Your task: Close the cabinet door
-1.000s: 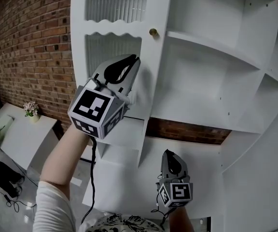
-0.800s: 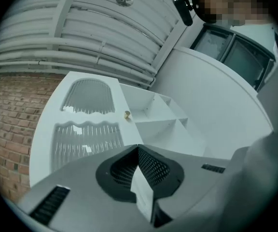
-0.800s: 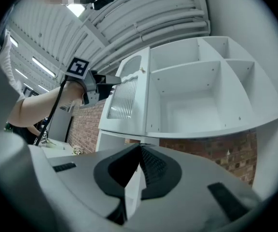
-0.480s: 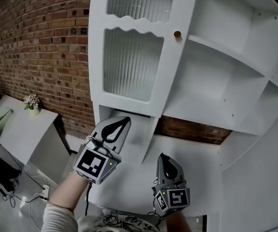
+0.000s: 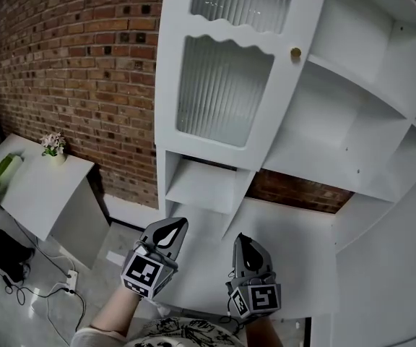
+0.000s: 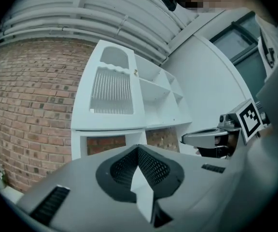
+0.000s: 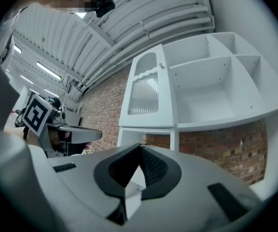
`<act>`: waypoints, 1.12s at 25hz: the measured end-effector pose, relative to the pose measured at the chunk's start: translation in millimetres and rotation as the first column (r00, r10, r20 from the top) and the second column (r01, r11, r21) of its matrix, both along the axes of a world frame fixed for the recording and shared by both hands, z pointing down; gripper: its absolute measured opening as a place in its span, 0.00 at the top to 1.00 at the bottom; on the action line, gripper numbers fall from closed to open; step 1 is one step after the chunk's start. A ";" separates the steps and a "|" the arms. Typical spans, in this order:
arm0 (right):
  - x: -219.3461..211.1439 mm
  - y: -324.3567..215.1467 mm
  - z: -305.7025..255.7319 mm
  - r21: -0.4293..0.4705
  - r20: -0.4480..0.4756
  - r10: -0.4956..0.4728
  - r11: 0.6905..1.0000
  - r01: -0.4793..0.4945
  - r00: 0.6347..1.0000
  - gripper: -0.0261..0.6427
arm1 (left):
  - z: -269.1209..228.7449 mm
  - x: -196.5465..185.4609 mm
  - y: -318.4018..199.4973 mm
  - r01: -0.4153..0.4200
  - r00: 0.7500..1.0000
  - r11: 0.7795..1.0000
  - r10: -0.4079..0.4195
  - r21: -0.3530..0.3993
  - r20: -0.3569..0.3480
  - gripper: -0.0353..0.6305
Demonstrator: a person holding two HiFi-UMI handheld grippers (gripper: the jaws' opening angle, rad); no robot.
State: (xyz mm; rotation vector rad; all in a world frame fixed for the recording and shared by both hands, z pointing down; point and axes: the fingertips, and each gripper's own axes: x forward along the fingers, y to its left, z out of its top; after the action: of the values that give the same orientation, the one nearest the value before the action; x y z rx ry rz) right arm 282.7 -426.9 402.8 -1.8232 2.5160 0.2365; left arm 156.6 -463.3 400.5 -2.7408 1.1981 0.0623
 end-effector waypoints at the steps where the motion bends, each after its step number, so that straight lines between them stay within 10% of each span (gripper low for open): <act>1: -3.0 -0.3 1.9 -0.004 0.001 0.001 1.000 -0.001 1.000 0.96 | 2.3 -4.7 1.0 0.006 1.000 1.000 -0.006 -0.004 -0.009 0.94; 28: -20.7 -18.6 12.7 -0.028 0.003 -0.008 1.000 0.008 1.000 0.96 | 2.1 -11.0 -1.3 -0.043 0.996 0.998 0.040 -0.040 -0.076 0.94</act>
State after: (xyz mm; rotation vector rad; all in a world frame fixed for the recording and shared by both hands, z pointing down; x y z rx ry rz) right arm 262.0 -445.4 415.5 -1.8221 2.5370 0.1993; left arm 145.5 -464.6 402.6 -2.8231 1.1735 0.1478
